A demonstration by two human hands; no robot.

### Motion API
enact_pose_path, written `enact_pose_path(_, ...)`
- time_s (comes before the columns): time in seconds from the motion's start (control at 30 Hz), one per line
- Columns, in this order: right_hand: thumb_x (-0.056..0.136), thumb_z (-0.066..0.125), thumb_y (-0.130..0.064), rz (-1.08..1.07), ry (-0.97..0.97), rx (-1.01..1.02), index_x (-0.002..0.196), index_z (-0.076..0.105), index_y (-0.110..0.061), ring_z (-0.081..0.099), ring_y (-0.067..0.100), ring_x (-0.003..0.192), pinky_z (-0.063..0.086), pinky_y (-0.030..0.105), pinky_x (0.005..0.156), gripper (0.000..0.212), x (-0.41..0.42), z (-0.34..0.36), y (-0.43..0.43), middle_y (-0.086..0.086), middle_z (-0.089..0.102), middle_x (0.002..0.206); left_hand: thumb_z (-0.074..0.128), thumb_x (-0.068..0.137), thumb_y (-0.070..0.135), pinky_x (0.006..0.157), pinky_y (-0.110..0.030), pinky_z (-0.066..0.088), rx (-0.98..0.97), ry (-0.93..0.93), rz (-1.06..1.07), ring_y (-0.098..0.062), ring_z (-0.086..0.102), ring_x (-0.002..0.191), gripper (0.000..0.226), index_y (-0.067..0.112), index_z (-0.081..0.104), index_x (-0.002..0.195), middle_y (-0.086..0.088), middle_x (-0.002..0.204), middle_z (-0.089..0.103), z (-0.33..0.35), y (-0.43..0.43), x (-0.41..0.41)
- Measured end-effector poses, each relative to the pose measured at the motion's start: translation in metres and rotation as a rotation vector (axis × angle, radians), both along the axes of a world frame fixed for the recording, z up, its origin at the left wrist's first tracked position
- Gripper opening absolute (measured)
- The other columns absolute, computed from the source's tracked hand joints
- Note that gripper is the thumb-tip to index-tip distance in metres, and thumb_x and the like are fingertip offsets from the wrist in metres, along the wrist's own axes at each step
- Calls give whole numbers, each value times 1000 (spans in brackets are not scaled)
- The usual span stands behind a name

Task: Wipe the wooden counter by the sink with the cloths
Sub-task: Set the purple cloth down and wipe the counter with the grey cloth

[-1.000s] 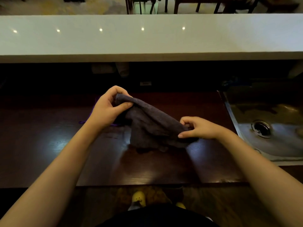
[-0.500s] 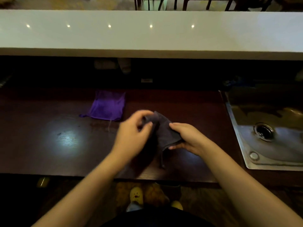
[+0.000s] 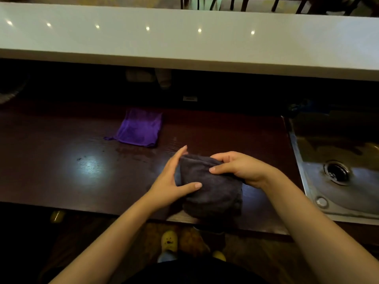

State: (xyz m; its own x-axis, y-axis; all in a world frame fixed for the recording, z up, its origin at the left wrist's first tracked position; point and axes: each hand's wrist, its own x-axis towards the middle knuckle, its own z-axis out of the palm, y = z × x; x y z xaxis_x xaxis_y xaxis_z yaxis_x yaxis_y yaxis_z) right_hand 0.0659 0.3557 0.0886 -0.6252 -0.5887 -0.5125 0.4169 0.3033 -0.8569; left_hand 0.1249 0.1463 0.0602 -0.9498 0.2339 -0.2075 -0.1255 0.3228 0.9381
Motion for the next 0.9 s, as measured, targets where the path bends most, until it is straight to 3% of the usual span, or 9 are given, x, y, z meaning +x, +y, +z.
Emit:
enact_pose_path(0.1, 87, 56, -6, -11, -17, 19, 109, 65, -3, 65, 28, 94, 52, 34, 84, 24, -12, 0, -2, 17, 69, 103, 70, 75, 17, 91, -27, 51, 307, -217, -59, -15, 60, 113, 72, 31, 33, 135, -8, 123, 62, -9, -13, 0)
enact_pose_path(0.2, 86, 58, -7, -28, -24, 105, 107, 67, -5, 66, 26, 90, 53, 33, 81, 23, -17, -14, -8, 15, 70, 99, 73, 68, 20, 82, -28, 54, 363, -276, 6, -20, 66, 104, 74, 33, 36, 131, -8, 111, 68, -25, -19, 3)
enact_pose_path(0.3, 87, 59, -10, -70, 112, 266, 104, 67, -8, 65, 22, 87, 51, 30, 77, 19, -20, -34, -24, 12, 69, 97, 75, 71, 18, 76, -20, 51, 158, -180, 235, -12, 63, 81, 71, 32, 38, 131, 6, 91, 61, -41, -22, -2)
enact_pose_path(0.37, 87, 60, -17, -104, 316, 493, 112, 62, -10, 61, 27, 101, 46, 30, 82, 26, -19, -49, -36, 13, 65, 109, 74, 74, 17, 72, -19, 46, -72, -117, 346, -10, 55, 70, 65, 28, 40, 128, 7, 84, 55, -52, -28, -10)
enact_pose_path(0.47, 85, 58, -30, -74, 909, 888, 121, 54, -13, 53, 34, 111, 44, 40, 92, 40, 4, -72, -63, 11, 59, 120, 71, 76, 11, 73, -18, 44, -292, -38, 336, -12, 56, 78, 55, 13, 48, 126, -3, 99, 57, -66, -43, -14)
enact_pose_path(0.53, 81, 57, -36, 55, 1123, 820, 122, 56, -16, 54, 35, 117, 42, 47, 99, 45, 25, -91, -88, 10, 60, 125, 65, 79, 6, 77, -17, 41, -383, 77, 355, -15, 57, 87, 44, 9, 53, 121, -13, 109, 55, -71, -59, -16)
enact_pose_path(0.6, 87, 48, -45, 224, 1062, 796, 137, 43, -23, 31, 33, 140, 18, 55, 113, 55, 39, -108, -107, 7, 41, 148, 59, 83, 3, 83, -22, 41, -437, 146, 403, -22, 58, 95, 36, 7, 56, 118, -17, 113, 57, -70, -79, -26)
enact_pose_path(0.7, 91, 30, -54, 256, 1000, 857, 147, 20, -30, -1, 30, 146, -8, 56, 113, 61, 44, -125, -112, 2, 14, 159, 51, 84, -3, 96, -37, 41, -506, 284, 441, -33, 57, 106, 32, 2, 59, 114, -20, 114, 61, -62, -107, -60)
enact_pose_path(0.9, 86, 34, -61, 399, 1151, 837, 141, 36, -34, 24, 34, 142, 16, 65, 107, 62, 60, -133, -134, 2, 34, 152, 46, 90, 13, 113, -46, 23, -787, 429, 178, -33, 36, 134, 42, 13, 48, 132, -16, 143, 43, -76, -134, -160)
